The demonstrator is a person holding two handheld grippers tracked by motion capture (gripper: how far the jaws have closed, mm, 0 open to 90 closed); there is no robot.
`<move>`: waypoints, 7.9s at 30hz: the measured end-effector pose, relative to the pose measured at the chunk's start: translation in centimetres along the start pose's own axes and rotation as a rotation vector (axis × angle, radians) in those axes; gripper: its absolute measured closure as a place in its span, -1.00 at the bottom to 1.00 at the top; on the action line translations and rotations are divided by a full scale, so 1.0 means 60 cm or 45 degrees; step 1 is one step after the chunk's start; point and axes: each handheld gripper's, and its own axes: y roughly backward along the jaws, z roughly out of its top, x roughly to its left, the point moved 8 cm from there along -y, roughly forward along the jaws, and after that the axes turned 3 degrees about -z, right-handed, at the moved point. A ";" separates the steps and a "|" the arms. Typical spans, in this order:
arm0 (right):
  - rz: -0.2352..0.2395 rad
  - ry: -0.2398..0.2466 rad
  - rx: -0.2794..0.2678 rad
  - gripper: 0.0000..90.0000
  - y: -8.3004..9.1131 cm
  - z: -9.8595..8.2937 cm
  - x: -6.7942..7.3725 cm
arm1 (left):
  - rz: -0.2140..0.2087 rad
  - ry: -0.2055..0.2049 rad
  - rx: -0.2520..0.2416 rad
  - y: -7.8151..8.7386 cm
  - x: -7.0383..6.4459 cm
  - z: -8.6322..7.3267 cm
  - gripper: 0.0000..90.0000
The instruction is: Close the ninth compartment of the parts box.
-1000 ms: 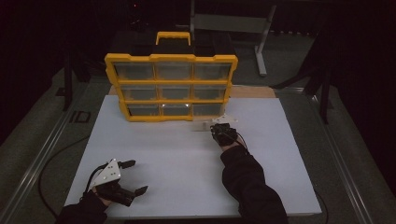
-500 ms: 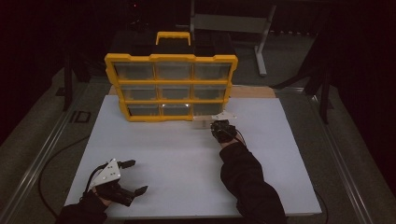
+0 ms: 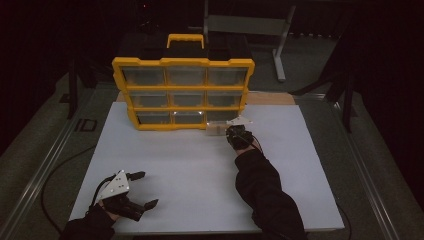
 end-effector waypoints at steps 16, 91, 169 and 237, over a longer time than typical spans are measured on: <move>-0.023 -0.012 0.010 1.00 -0.012 0.011 -0.006 | -0.002 0.000 -0.006 0.001 0.000 0.000 -1.00; -0.082 -0.091 0.020 1.00 -0.053 0.047 -0.023 | -0.007 -0.001 -0.011 0.002 0.000 0.000 -1.00; 0.281 0.129 -0.168 -0.81 0.029 0.056 0.057 | -0.007 0.001 -0.018 0.003 0.001 0.002 -1.00; 0.405 0.131 -0.300 -0.80 0.209 -0.103 -0.006 | -0.001 -0.007 -0.001 0.002 0.000 -0.001 -1.00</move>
